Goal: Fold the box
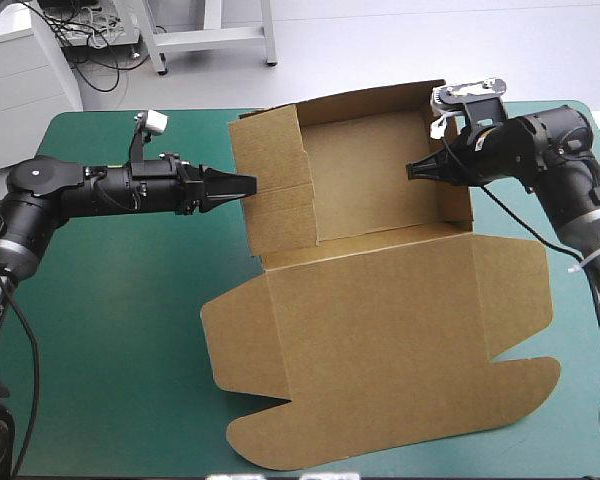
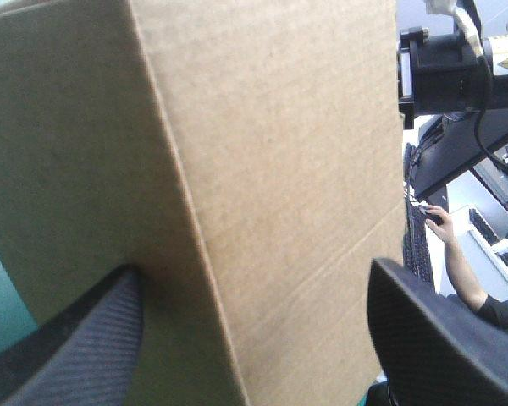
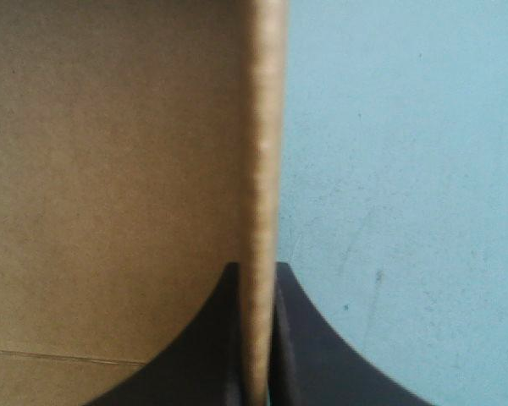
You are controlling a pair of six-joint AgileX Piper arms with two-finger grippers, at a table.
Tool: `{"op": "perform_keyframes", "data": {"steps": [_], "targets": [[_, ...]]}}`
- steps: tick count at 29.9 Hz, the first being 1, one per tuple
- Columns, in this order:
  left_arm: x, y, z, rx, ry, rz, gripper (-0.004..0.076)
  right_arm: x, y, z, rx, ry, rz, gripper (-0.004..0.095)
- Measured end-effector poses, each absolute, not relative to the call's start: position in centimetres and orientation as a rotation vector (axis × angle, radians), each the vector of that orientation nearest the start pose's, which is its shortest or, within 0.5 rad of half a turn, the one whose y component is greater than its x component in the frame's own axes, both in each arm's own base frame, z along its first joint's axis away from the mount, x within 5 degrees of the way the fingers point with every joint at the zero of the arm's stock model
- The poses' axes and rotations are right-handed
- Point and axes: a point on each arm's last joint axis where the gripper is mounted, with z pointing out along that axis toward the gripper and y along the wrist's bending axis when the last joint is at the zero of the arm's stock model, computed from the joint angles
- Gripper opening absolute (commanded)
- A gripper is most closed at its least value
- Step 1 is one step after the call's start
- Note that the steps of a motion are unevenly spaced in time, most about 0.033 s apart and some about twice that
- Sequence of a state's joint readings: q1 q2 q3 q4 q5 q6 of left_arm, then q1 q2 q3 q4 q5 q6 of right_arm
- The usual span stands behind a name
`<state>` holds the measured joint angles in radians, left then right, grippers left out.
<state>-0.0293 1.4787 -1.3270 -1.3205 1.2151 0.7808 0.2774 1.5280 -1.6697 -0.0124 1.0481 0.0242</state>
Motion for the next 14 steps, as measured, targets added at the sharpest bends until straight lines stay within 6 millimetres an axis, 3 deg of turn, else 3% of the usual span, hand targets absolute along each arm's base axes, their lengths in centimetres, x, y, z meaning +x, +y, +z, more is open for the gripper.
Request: {"op": "perform_keyframes", "data": {"steps": [5,10,14], "targets": [[29.2,-9.1,38.9,0.428,2.068,-1.384,0.0470,31.5,8.9,41.8,-0.254,2.384,0.146,-0.0021],[29.5,-8.7,38.1,0.317,2.186,-1.313,0.0470,31.5,9.2,41.9,-0.242,2.383,0.162,-0.0021],[29.4,-8.5,38.6,0.281,2.191,-1.242,0.0469,31.4,10.0,42.0,-0.255,2.358,0.178,-0.0021]]}}
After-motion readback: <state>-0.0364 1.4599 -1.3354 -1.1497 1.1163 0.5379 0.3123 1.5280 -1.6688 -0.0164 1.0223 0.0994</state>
